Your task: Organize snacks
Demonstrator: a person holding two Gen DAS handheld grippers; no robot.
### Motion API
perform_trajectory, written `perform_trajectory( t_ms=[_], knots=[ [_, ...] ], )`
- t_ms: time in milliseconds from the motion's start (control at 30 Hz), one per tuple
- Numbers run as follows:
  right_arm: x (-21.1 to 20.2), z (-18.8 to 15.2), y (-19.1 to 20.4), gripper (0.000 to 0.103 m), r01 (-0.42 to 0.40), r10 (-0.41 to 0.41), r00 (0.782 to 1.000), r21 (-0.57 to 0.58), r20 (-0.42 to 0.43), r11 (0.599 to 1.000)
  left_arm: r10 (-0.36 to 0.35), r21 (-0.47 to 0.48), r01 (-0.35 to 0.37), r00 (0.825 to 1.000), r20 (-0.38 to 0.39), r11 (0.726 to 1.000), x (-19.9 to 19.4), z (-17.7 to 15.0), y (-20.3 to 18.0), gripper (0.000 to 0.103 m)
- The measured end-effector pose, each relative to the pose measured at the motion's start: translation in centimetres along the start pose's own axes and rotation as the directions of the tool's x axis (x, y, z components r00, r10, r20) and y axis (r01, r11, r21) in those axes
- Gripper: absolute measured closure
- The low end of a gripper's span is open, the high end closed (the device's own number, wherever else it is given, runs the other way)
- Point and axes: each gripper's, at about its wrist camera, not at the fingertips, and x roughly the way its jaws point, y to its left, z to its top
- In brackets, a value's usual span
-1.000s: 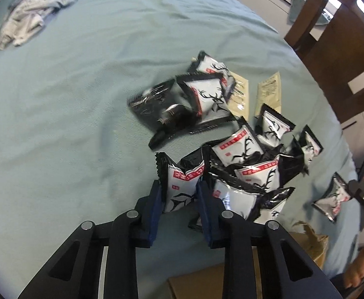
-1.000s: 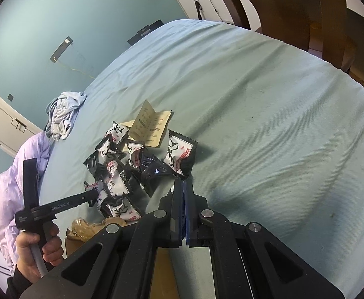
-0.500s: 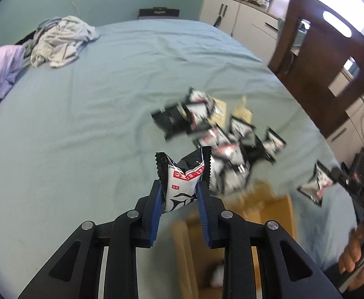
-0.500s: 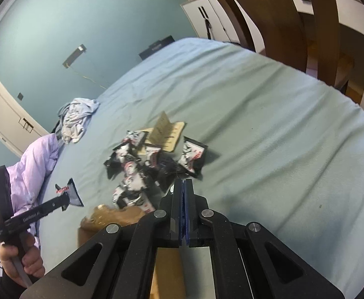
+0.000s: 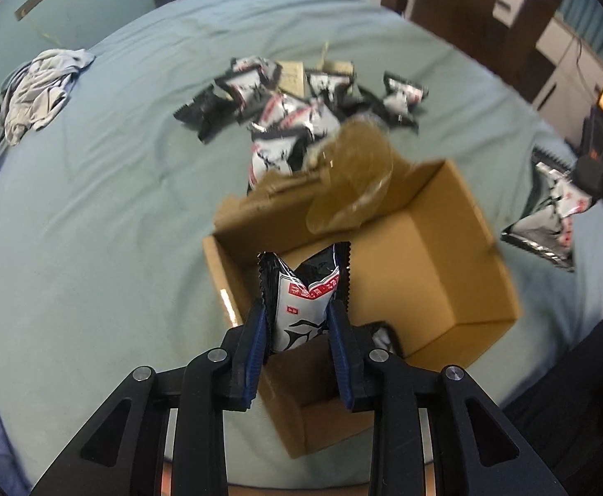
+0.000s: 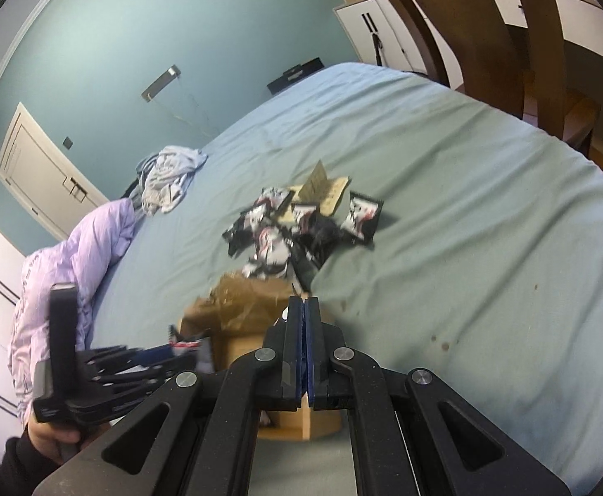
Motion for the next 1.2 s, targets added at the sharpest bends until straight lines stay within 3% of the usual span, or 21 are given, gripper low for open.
perform_trajectory(
  t_ms=[200, 267, 333, 400, 533, 767, 967, 1100, 1167, 1200],
  knots=[
    [-0.1, -0.3, 1.4, 0.103, 0.001, -0.001, 1.0, -0.033, -0.014, 0.999, 0.02, 0.013, -0.02, 1.0, 0.015, 1.0, -0.2, -0.4, -0.3, 0.068],
    [0.0, -0.6, 1.9, 0.103, -0.003, 0.002, 1.0, -0.043, -0.024, 0.999, -0.008, -0.011, 0.009, 0.999, 0.047, 1.0, -1.1, -0.2, 0.1, 0.058],
    [0.1, -0.7, 2.4, 0.103, 0.002, -0.004, 1.0, -0.063, -0.031, 0.998, -0.01, -0.047, 0.015, 0.994, 0.111, 0.999, -2.7, 0.0, 0.8, 0.032],
    [0.3, -0.7, 3.1, 0.103, 0.006, -0.009, 0.999, -0.08, -0.036, 0.997, 0.018, -0.089, -0.002, 0.984, 0.177, 0.996, -4.2, 0.2, 1.7, 0.025],
    [1.1, -0.5, 4.6, 0.103, -0.014, 0.009, 0.998, -0.096, -0.056, 0.995, 0.096, -0.193, -0.05, 0.967, 0.235, 0.98, -5.6, 0.6, 3.9, 0.022],
    [5.1, -1.0, 7.9, 0.103, -0.031, 0.014, 0.99, -0.122, -0.142, 0.992, 0.231, -0.376, -0.138, 0.949, 0.215, 0.916, -5.7, 0.4, 8.7, 0.022],
    [9.5, -2.3, 11.2, 0.103, -0.055, 0.01, 0.97, -0.18, -0.245, 0.982, 0.198, -0.434, -0.112, 0.968, 0.157, 0.894, -4.4, -0.1, 10.6, 0.022],
    [12.2, -3.6, 12.6, 0.101, -0.071, -0.001, 0.944, -0.208, -0.33, 0.976, 0.187, -0.42, -0.108, 0.97, 0.153, 0.901, -4.1, -0.1, 10.2, 0.022],
    [14.2, -4.1, 12.5, 0.096, -0.097, 0.001, 0.892, -0.189, -0.452, 0.977, 0.182, -0.408, -0.105, 0.971, 0.155, 0.907, -4.2, -0.1, 9.9, 0.022],
    [14.2, -3.7, 12.3, 0.09, -0.082, -0.012, 0.893, -0.188, -0.45, 0.979, 0.184, -0.398, -0.108, 0.97, 0.158, 0.911, -4.2, 0.0, 9.6, 0.022]
  ],
)
